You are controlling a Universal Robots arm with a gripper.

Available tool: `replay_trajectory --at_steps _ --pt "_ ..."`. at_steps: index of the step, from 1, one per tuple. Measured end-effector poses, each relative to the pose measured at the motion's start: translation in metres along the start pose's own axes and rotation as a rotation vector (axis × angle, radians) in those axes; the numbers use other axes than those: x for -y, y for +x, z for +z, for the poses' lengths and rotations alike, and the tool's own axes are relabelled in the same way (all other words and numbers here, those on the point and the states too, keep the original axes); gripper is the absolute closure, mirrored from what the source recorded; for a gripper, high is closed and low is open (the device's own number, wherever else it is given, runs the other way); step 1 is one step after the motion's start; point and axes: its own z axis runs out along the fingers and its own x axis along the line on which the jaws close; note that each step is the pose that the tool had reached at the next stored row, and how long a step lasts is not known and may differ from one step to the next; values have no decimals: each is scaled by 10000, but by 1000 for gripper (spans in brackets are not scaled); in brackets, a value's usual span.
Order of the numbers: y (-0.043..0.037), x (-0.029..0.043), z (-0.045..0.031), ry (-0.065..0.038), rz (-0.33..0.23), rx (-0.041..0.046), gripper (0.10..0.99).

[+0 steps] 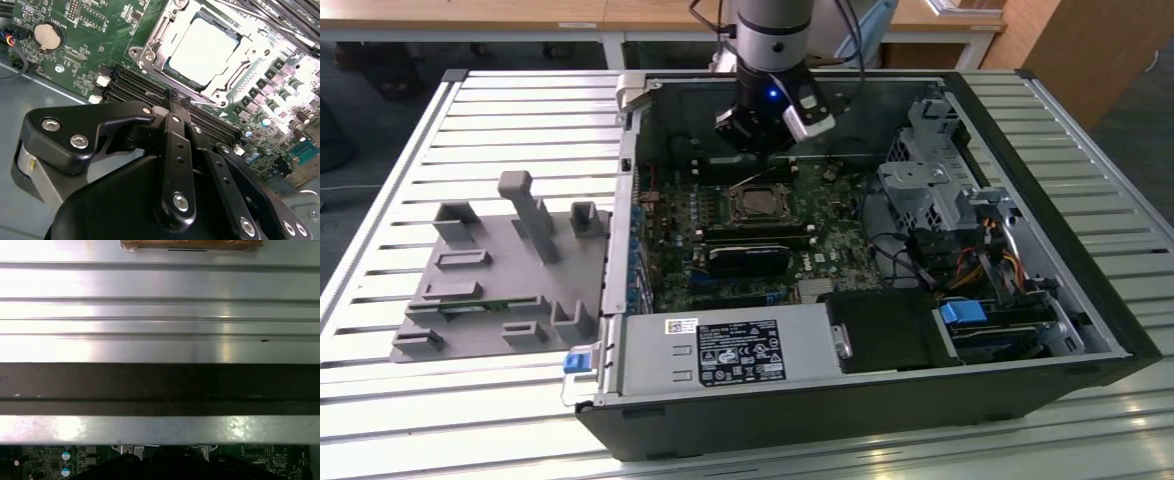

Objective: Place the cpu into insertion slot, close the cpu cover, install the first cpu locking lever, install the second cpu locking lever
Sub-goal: 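Install the first cpu locking lever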

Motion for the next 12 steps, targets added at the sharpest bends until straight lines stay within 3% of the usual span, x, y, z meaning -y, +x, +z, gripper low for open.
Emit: replay_trajectory --at_steps 12 --pt "-71 -36 59 1 0 0 980"
